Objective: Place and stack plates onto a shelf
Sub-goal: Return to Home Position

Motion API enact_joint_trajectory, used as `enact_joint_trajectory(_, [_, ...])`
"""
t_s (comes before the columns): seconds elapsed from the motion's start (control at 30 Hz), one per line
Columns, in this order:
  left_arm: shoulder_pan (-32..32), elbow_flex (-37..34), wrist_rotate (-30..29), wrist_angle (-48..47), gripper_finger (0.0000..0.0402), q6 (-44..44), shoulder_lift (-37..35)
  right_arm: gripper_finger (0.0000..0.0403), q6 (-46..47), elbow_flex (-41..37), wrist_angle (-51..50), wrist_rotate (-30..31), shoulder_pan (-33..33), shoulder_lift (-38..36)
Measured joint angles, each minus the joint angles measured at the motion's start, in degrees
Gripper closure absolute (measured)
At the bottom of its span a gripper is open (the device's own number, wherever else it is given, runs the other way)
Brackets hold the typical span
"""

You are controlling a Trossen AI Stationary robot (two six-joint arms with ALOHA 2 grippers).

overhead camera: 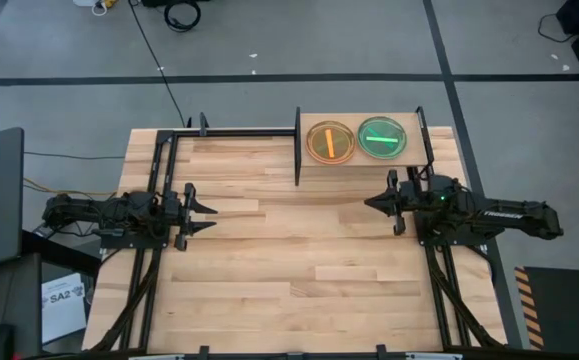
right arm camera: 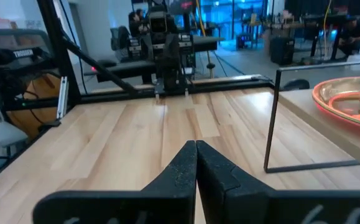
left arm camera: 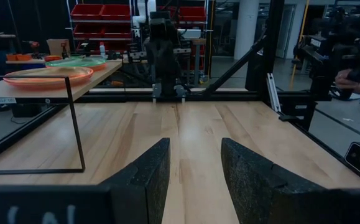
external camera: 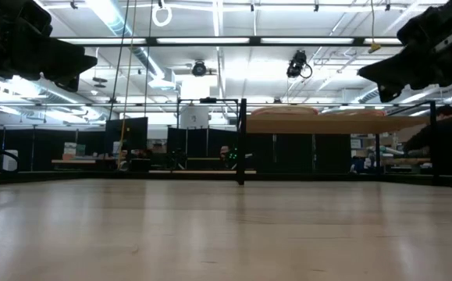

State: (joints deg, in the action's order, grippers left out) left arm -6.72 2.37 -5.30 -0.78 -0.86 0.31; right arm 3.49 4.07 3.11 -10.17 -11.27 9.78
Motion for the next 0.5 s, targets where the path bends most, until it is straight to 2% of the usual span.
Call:
enact_joint_trajectory(0.17, [0.0,0.0,0.0,0.0,0.0251,0.0,0.0,0.0389,0.0,-3.6,3.1,0.0,0.0,-2.4])
enact_joint_trajectory(0.5, [0.0,0.0,0.0,-0.4,0.0251,0.0,0.0,0.0389,-0.4,-3.7,2.6,0.0,0.0,-6.2])
